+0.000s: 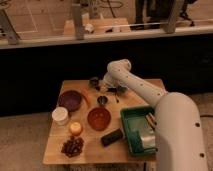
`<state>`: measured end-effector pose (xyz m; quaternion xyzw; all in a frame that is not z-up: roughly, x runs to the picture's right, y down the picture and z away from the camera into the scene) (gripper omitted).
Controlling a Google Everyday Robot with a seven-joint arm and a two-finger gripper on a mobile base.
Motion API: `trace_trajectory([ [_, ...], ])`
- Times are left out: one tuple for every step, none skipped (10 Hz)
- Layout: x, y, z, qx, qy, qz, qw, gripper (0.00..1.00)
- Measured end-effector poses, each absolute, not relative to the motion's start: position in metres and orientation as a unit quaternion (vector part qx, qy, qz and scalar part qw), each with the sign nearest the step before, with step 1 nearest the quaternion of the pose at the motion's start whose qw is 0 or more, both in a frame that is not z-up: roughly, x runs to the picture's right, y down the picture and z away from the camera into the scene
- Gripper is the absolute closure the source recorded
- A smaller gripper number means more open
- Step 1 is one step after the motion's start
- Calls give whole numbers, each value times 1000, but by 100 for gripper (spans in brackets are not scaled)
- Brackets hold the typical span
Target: Place brush in paper cup
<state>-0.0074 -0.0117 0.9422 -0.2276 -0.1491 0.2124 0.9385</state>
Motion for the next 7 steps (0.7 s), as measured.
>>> trace_trajectory([
  [-11, -19, 922, -216, -176, 200, 939, 100],
  [-12, -20, 913, -211, -185, 193, 940, 100],
  [-11, -21, 902, -208, -193, 184, 941, 100],
  [-9, -19, 891, -209, -197, 176, 941, 100],
  [-5, -16, 886, -214, -200, 172, 941, 100],
  [-4, -10, 880, -222, -205, 165, 939, 100],
  [-4, -6, 873, -225, -211, 161, 938, 100],
])
